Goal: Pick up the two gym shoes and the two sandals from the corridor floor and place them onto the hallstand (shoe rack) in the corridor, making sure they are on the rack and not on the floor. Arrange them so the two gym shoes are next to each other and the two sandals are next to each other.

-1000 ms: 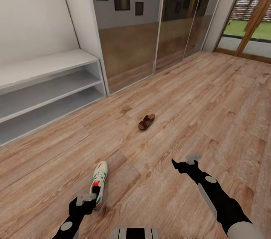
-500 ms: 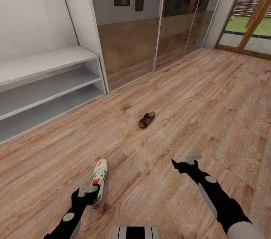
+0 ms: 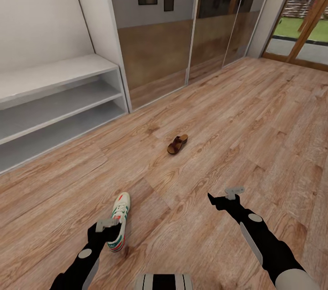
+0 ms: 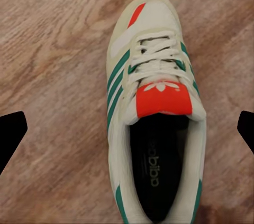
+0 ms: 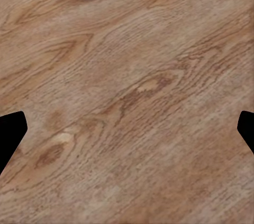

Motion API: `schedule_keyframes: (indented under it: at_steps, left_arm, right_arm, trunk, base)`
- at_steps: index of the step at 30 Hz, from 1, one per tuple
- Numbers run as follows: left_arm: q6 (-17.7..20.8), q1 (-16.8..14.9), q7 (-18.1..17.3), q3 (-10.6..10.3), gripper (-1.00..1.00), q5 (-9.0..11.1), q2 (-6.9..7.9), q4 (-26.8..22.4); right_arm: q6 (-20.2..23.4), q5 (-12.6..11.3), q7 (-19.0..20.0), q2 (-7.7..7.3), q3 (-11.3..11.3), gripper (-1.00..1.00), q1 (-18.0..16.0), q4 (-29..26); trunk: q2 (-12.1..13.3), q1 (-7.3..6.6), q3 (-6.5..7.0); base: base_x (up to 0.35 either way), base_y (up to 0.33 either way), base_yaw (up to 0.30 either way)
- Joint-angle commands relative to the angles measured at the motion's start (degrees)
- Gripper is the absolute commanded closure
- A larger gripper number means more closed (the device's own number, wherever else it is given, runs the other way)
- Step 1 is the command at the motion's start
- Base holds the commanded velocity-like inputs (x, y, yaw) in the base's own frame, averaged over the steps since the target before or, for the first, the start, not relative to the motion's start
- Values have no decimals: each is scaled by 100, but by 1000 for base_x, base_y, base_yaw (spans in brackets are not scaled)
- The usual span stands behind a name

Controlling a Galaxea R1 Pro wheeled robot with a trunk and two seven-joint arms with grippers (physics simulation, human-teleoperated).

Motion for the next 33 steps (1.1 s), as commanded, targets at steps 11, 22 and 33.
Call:
schedule_keyframes:
  at_steps: [11, 22, 33]
  left_arm:
    - [-38, 25, 9, 29, -100, -64, -43, 4]
    - [-46, 27, 6, 21, -100, -65, -92, -1]
    - [-54, 27, 6, 10, -100, -78, -88, -1]
  right_arm:
    - [32, -61, 2, -13, 0, -100, -1, -14]
    - [32, -66, 2, -15, 11, -100, -1, -41]
    - [32, -66, 2, -15, 13, -100, -1, -90]
  trunk:
    - [-2, -1, -5]
    - [-2, -1, -5]
    - [-4, 4, -49]
  base:
    - [0, 0, 0]
    - [0, 0, 0]
    - [0, 0, 0]
